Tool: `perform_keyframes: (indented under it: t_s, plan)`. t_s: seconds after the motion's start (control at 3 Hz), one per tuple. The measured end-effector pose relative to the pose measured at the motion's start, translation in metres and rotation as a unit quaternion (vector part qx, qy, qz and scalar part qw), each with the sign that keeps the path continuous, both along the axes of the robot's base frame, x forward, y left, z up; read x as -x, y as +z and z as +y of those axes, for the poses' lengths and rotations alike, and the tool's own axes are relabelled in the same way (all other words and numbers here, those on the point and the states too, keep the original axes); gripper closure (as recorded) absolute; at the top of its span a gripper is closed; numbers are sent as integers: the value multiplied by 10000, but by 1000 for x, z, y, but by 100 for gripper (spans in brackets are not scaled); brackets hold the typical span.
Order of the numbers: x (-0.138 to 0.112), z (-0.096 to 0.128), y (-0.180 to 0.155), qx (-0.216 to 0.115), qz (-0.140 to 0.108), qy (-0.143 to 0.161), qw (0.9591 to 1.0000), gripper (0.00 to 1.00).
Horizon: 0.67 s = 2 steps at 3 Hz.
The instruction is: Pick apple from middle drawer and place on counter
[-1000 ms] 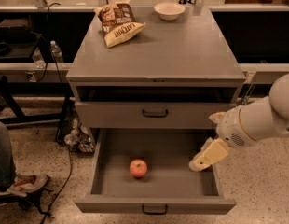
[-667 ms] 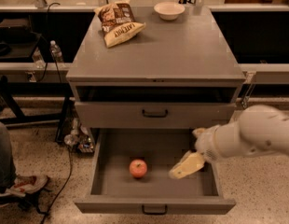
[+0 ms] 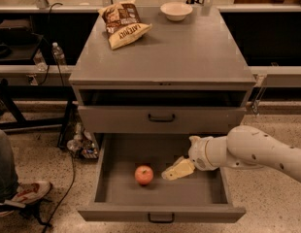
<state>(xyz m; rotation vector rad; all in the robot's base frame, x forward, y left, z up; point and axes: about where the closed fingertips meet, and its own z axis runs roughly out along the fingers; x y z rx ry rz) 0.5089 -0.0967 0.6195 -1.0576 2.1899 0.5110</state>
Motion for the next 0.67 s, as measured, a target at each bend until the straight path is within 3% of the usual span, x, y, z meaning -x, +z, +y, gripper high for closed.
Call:
perform_keyframes:
  t_s: [0.67]
  plan:
    - [-3,0,-21,-112,30,45,9999,0]
